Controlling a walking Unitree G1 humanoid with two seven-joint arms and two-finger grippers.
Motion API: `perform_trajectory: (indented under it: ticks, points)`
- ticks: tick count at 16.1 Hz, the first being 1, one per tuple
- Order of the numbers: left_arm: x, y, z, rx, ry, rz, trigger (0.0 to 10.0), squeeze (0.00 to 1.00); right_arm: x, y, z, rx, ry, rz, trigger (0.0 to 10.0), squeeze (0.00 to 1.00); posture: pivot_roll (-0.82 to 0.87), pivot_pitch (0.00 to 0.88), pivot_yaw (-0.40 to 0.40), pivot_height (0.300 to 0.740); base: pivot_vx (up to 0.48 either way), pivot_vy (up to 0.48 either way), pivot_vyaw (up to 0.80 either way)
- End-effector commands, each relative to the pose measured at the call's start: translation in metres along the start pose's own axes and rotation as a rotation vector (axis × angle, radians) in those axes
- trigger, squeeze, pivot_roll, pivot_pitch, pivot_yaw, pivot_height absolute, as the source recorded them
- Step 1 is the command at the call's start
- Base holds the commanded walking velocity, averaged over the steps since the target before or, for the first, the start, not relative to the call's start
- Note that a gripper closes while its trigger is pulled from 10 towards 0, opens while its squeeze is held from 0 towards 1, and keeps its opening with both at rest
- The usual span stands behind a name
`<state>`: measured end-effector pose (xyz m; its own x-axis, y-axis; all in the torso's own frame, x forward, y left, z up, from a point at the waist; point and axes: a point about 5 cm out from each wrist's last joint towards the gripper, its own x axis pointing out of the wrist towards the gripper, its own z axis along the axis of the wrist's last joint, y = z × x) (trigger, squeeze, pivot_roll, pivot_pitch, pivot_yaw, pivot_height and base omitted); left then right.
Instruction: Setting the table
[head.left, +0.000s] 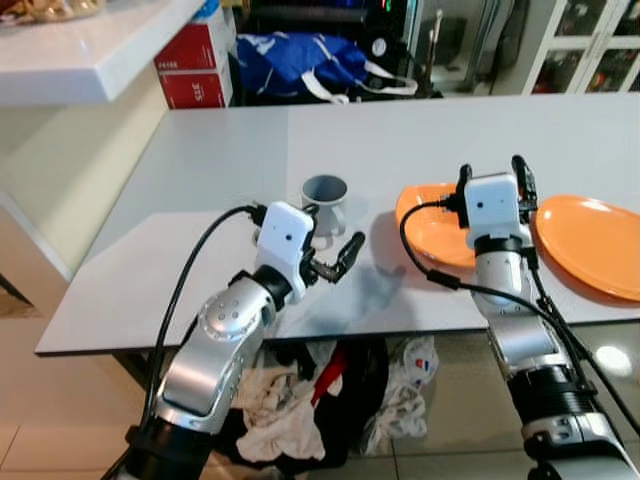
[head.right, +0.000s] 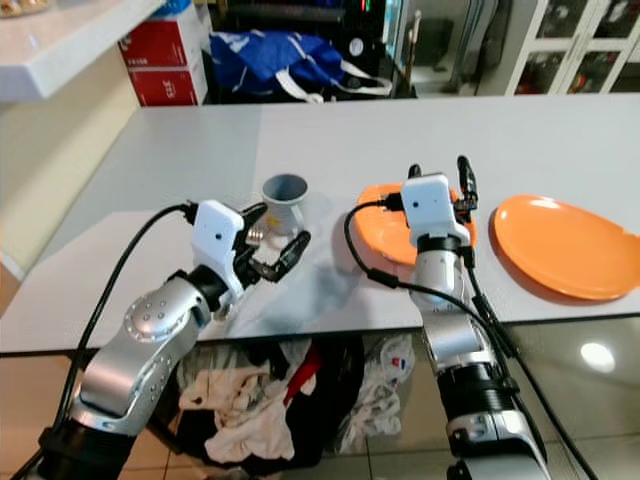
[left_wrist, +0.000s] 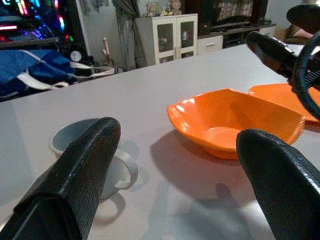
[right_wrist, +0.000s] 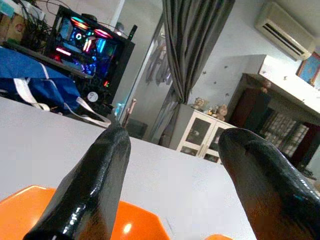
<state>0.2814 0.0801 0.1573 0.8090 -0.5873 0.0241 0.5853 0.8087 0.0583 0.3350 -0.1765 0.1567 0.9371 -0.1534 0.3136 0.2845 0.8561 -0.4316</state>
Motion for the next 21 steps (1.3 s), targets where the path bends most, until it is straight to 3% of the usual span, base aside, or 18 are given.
perform_trajectory:
  ticks: [1,11,18,21]
  points:
    - [-0.001,0.001,0.004,0.003,-0.013,-0.008,10.0,0.00,0.001,-0.004,0.000,-0.003,0.005,-0.013,10.0,0.00,-0.06,0.000,0.050,0.728,0.000,-0.480,0.00]
    - [-0.003,0.003,0.004,-0.014,-0.017,0.039,10.0,0.00,-0.001,0.005,0.003,0.007,0.006,0.020,10.0,0.00,-0.05,0.000,0.046,0.728,0.000,-0.460,0.00]
    - [-0.001,0.007,0.004,-0.041,-0.010,0.079,10.0,0.00,0.000,0.007,0.003,0.006,0.007,0.038,10.0,0.00,-0.06,0.000,0.040,0.728,0.000,0.000,0.00]
    - [-0.001,0.010,0.005,-0.060,-0.019,0.095,10.0,0.00,-0.001,0.009,0.004,0.005,0.001,0.057,10.0,0.00,-0.06,0.000,0.038,0.728,0.395,-0.267,0.00]
